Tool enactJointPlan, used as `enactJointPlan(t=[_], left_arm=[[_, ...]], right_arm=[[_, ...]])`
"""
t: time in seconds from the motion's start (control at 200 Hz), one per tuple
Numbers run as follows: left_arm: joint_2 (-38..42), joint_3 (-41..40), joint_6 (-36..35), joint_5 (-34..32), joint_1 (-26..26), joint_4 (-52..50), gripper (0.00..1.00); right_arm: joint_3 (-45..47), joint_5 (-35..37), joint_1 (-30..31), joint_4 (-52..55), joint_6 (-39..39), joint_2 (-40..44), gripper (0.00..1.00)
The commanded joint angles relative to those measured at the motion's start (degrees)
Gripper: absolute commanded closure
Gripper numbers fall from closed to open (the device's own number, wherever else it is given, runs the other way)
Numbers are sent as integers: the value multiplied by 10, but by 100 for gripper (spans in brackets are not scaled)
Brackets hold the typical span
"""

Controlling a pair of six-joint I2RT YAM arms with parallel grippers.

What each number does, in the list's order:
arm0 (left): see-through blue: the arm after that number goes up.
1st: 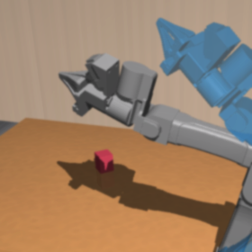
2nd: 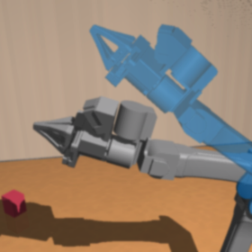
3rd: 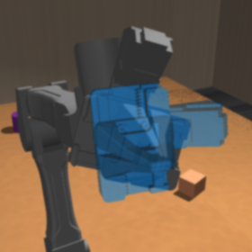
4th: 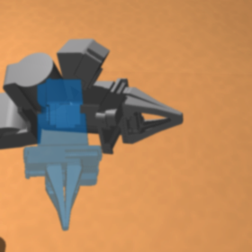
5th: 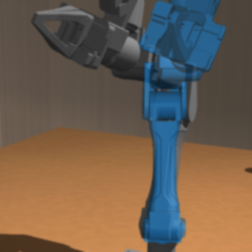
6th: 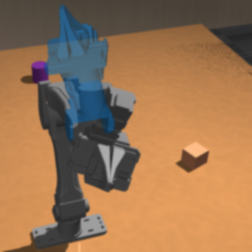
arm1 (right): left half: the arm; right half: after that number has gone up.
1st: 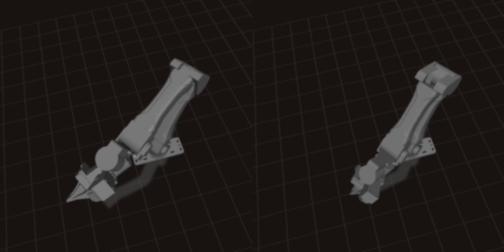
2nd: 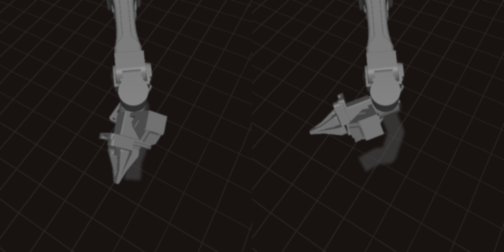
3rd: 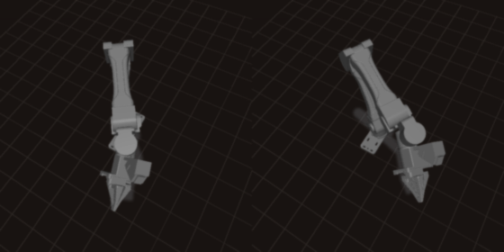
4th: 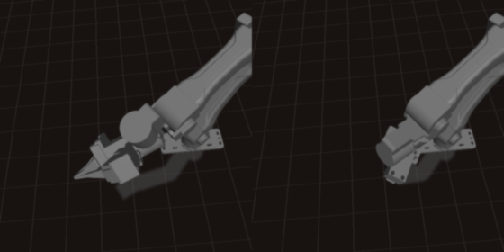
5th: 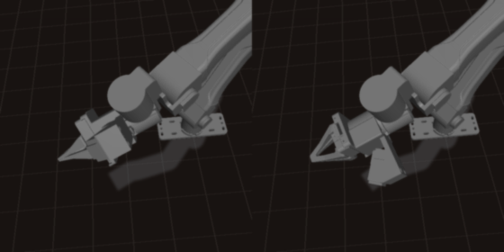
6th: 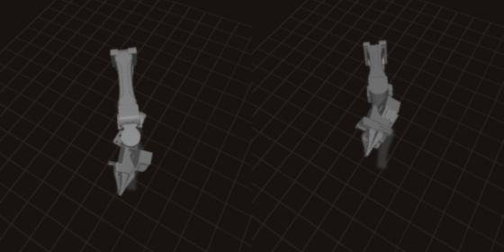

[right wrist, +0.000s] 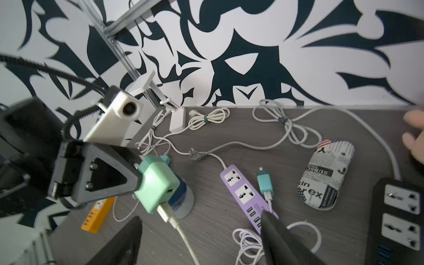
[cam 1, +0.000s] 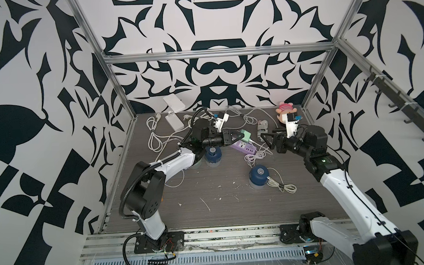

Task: Charge the cordless meat grinders
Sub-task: Pick up the plug from the center of the board.

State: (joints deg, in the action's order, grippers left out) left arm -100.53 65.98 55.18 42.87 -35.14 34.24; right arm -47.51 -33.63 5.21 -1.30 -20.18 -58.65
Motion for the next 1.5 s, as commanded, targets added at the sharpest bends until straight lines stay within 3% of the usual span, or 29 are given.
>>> enactJointPlan(t=[0.0, 0.075, 0.17, 0.235, 0.47, 0.82, 1.21, 1.495], left_arm=[[-30, 33, 100, -9, 1, 189, 100], [-52, 51, 131, -12, 1, 223, 100], [-68, 61, 157, -21, 1, 255, 100], [-73, 65, 168, -27, 1, 265, 100], [-83, 71, 176, -37, 1, 273, 100], [-92, 73, 187, -40, 0, 288, 100], [-96, 59, 201, -38, -2, 311, 100], [-106, 57, 207, -32, -7, 315, 100]], right_arm=[[-9, -120, -37, -149, -147, -28, 13], [-7, -161, -56, -228, -213, -66, 14], [-19, -203, -57, -303, -280, -121, 33], [-21, -219, -57, -363, -326, -152, 40], [-11, -212, -49, -496, -410, -199, 40], [-25, -179, 22, -464, -377, -213, 35], [-31, -158, 32, -463, -385, -215, 55], [-43, -161, 42, -427, -363, -217, 55]])
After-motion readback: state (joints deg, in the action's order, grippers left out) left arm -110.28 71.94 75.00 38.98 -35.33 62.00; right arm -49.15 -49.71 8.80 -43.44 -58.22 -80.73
